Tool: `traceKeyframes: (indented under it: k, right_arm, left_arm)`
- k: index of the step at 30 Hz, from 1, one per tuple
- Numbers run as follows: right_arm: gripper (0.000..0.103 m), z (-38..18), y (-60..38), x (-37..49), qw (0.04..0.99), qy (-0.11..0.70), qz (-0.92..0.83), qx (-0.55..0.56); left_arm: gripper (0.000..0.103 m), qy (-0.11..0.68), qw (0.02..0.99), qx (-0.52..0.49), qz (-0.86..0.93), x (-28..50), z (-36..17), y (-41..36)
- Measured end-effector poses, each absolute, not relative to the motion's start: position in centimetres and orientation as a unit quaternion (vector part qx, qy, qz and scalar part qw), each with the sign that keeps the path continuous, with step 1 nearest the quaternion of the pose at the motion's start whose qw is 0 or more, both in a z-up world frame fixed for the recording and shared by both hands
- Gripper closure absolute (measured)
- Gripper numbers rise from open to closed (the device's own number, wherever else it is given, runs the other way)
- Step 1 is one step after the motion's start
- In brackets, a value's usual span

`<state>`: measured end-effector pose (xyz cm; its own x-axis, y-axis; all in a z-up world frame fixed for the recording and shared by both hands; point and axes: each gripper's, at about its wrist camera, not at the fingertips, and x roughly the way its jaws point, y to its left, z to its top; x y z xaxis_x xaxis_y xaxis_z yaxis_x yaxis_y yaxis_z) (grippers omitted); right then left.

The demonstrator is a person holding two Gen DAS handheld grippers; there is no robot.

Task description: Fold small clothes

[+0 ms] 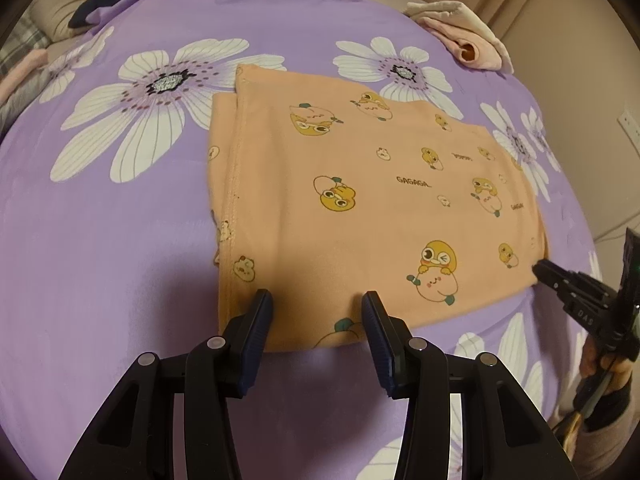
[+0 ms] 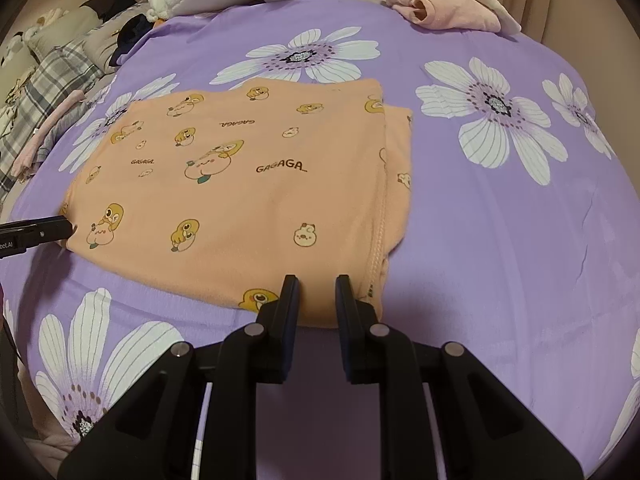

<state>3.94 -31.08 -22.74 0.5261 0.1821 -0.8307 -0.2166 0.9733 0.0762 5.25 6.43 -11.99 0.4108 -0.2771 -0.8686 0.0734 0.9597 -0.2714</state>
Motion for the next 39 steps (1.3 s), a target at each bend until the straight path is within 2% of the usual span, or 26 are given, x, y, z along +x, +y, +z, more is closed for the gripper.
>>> traceKeyframes:
  k: [16, 27, 35, 39]
  right_arm:
    - [0.085, -22.7, -31.4, 3.4, 0.873, 0.475, 0.114, -0.012]
    - [0.083, -22.0, -31.3, 2.3, 0.877, 0.471, 0.094, -0.031]
    - [0.074, -20.1, -31.0, 1.3, 0.887, 0.453, 0.069, -0.054]
    - [0.066, -19.1, -30.8, 1.1, 0.893, 0.442, 0.067, -0.053]
  left_arm:
    - [0.057, 0.539, 0.826, -0.126, -0.104, 4.4, -11.7, 7.2]
    - [0.056, 0.529, 0.818, -0.207, -0.089, 3.7, -10.9, 10.6]
    - [0.054, 0.524, 0.802, -0.278, -0.066, 3.7, -12.0, 13.9]
    - [0.053, 0.523, 0.799, -0.287, -0.068, 3.9, -12.2, 14.2]
